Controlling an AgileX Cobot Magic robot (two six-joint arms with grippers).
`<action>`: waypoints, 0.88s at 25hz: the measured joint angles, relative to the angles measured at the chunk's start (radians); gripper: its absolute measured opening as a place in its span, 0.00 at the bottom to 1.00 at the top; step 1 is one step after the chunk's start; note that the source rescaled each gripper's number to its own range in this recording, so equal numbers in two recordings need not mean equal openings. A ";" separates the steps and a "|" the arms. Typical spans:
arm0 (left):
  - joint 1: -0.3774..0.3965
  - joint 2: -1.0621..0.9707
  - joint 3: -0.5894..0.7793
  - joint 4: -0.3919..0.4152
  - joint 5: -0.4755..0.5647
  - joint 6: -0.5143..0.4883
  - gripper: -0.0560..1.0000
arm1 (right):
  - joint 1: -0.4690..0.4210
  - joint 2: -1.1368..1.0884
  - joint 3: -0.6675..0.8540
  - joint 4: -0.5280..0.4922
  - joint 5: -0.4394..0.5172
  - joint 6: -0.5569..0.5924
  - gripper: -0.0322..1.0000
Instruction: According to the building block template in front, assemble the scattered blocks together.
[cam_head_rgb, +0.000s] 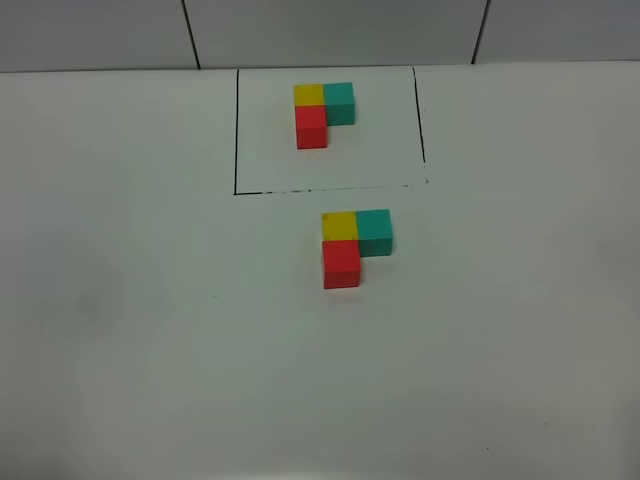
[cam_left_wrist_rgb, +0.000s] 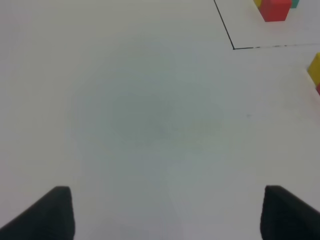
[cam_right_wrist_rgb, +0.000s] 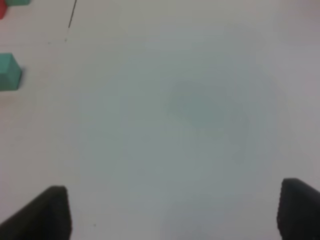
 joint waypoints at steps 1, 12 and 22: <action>0.000 0.000 0.000 0.000 0.000 0.000 0.72 | 0.000 0.000 0.000 0.000 0.000 0.000 0.71; 0.000 0.000 0.000 0.000 0.000 0.000 0.72 | 0.000 0.000 0.000 0.000 0.000 0.001 0.71; 0.000 0.000 0.000 0.000 0.000 0.000 0.72 | 0.000 0.000 0.000 0.000 0.000 -0.008 0.71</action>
